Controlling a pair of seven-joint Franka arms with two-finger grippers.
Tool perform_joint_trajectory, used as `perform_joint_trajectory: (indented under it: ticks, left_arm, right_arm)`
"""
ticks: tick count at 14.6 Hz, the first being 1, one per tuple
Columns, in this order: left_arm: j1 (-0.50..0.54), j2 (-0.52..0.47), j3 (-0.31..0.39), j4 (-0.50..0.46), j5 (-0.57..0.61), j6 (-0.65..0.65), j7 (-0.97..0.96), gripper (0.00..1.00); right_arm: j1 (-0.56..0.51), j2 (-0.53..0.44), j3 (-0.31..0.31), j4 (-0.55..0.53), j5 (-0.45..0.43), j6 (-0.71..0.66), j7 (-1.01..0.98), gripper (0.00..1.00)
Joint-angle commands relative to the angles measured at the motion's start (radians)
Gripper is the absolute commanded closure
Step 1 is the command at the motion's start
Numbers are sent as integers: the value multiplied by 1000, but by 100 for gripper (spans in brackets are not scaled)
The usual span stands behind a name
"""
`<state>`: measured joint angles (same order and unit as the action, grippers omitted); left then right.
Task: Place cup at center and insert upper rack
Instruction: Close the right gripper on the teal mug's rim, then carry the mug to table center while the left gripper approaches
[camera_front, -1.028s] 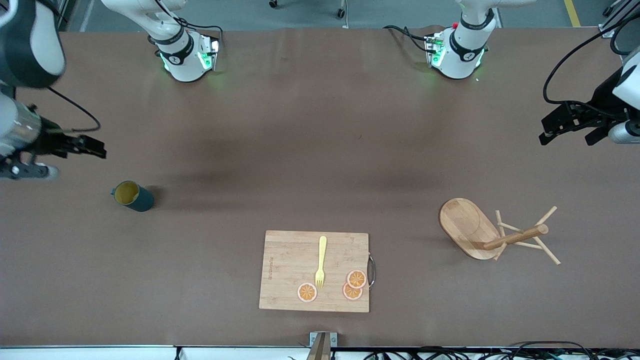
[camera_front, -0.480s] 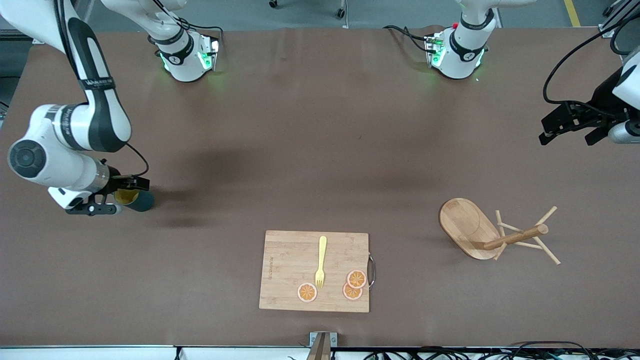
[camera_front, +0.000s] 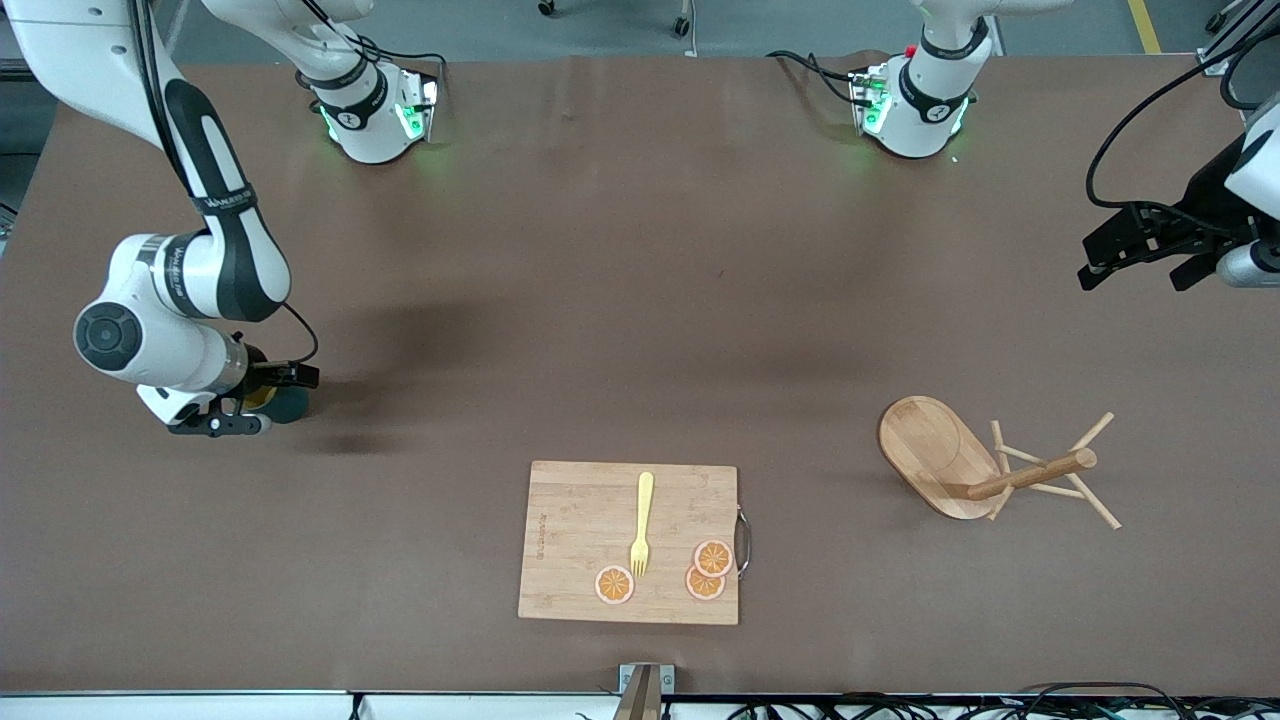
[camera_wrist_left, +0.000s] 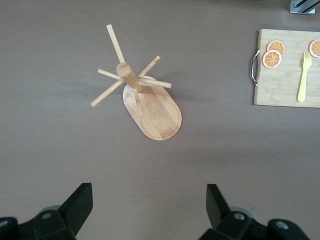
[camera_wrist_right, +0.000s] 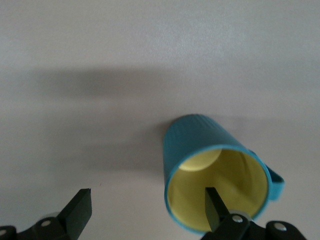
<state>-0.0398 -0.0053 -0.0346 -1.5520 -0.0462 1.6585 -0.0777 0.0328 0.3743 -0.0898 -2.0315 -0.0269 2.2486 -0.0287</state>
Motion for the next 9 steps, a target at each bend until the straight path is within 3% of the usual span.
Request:
perform_joint_trajectory:
  ticks: [1,2,3,4,5,7,9]
  left_arm:
    - [6,2,-2,15,-9,-17,18,0]
    - [6,2,-2,15,-9,-17,16,0]
    - [6,2,-1,15,-9,-17,16,0]
    - [6,2,-1,15,-9,-17,16,0]
    - [6,2,-1,15,-9,-17,16,0]
    - [6,2,-2,15,-9,-17,16,0]
    - [6,2,-1,15,-9,-17,16,0]
  right_arm:
    - [-21,17,5,0,10,25,4,8]
    - [-22,18,5,0,10,25,4,27]
    - [-22,18,5,0,10,23,4,58]
    - [-21,17,5,0,10,14,4,78]
    - [-25,17,5,0,10,11,6,88]
    - [-33,18,5,0,12,11,6,96]
    - [-30,18,5,0,10,11,1,97]
